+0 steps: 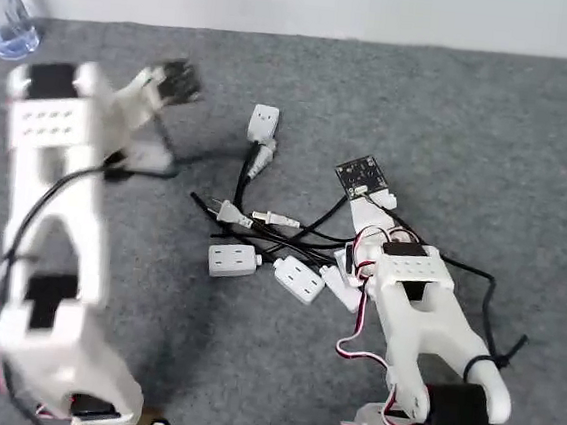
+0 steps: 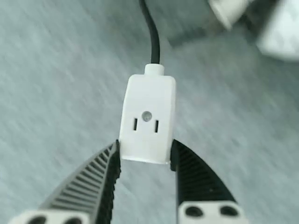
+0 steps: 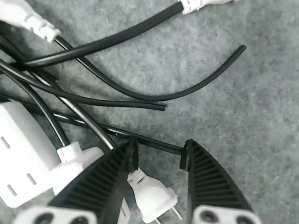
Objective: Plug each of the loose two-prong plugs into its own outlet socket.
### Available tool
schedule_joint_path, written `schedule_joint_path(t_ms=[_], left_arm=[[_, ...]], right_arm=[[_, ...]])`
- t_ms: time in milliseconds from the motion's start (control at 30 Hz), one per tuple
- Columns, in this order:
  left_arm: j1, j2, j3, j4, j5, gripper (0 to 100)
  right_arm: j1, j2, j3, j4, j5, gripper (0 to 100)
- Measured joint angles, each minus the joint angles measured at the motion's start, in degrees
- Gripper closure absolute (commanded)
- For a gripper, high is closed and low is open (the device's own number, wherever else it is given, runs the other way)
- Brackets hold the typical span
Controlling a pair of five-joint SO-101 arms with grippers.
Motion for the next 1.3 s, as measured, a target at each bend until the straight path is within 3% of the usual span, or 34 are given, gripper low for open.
schedule_joint_path(t_ms=[200,333,467,767,933,1100,1300], left_arm=[[-14.68,-22.51,23.38,-0.09,-10.02,99],[-24.26,-31.74,34.11,-7.03,-11.52,99],[-30.86,-35.96,46.33,-18.9,-11.78,99],[-42.99,-37.1,75.43,-57.05,-11.78,99],[-45.45,-37.1,85.63,-71.74,-11.78,97],[-45.54,-37.36,87.21,-74.11,-13.54,78],[-46.68,-41.32,87.21,-66.81,-18.81,76]], right_arm=[[0.0,0.0,0.0,0.0,0.0,84.3],[0.0,0.0,0.0,0.0,0.0,84.3],[0.0,0.0,0.0,0.0,0.0,84.3],[0.0,0.09,0.0,0.0,0.0,84.3],[0.0,0.09,0.0,0.0,0.0,84.3],[0.0,0.09,0.0,0.0,0.0,84.3],[0.0,0.09,0.0,0.0,0.0,84.3]])
